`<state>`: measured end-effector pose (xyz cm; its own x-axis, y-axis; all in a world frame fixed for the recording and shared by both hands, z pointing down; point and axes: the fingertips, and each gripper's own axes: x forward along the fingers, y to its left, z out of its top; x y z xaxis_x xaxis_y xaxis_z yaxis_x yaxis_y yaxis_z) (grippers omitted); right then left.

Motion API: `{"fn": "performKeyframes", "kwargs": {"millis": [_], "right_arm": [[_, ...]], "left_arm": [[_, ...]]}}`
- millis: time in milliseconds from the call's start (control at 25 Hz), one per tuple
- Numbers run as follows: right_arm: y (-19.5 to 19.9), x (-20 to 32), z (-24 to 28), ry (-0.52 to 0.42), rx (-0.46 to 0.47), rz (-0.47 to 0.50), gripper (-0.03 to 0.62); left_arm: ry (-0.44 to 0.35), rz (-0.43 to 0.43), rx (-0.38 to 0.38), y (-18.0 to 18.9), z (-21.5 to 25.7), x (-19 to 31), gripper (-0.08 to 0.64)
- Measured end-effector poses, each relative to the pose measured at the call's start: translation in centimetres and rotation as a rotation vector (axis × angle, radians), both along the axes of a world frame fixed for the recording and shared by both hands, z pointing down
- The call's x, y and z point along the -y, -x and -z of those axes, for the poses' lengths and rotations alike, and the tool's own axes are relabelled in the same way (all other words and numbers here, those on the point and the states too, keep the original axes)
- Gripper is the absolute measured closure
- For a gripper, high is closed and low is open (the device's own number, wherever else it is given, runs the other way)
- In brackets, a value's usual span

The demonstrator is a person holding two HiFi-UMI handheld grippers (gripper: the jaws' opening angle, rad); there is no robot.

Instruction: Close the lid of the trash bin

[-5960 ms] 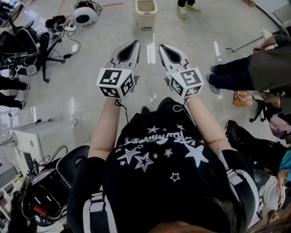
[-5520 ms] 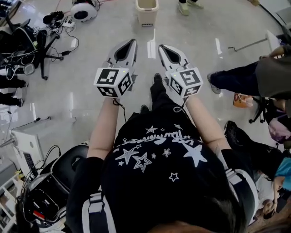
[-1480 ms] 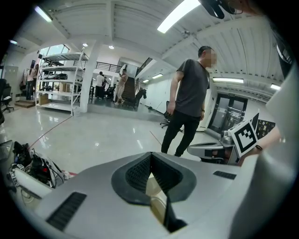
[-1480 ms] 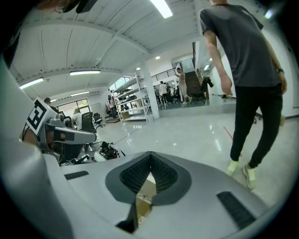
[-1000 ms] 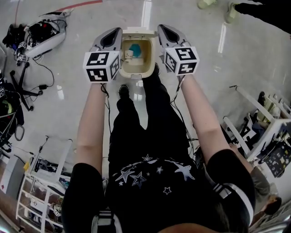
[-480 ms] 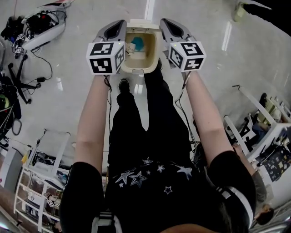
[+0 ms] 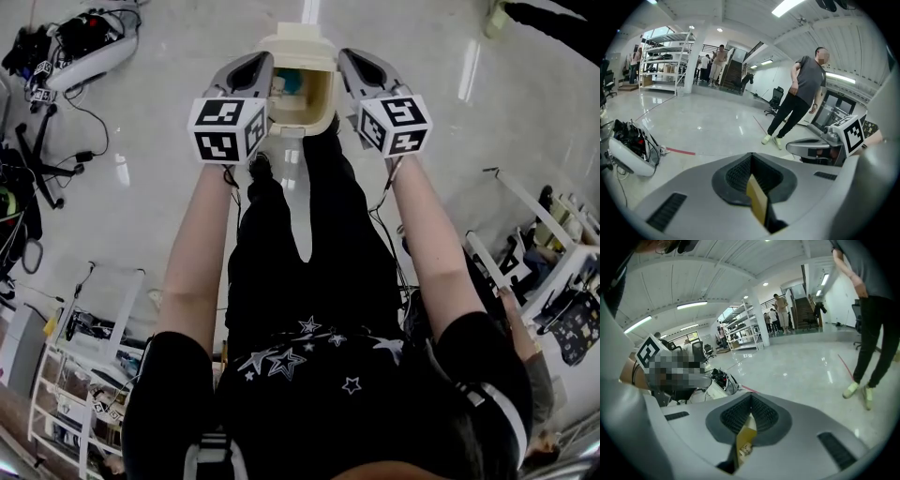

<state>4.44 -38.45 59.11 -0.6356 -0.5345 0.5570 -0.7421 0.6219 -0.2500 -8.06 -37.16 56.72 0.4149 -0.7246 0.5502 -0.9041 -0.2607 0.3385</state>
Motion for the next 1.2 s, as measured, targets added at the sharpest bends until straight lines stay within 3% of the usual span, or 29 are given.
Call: {"fn": "performKeyframes", "kwargs": {"millis": [640,840,1200], "right_arm": [[0.4,-10.7,-3.6,0.037,-0.052,-0.161,0.597],[-0.6,-10.3,-2.5,0.016,-0.022,-0.242,0.597],[-0.5,-3.2,1.9,-0.07,-0.004,-0.244,0.597]], "left_arm": [[0.011,-0.169,0.016,1.4,-1.1,-9.1,0.549],[-0.014,-0.18,0.012,1.7,-0.1,-8.9,0.549],[-0.058,-0.155,0.013,1.2,1.5,-3.5,0.549]]}}
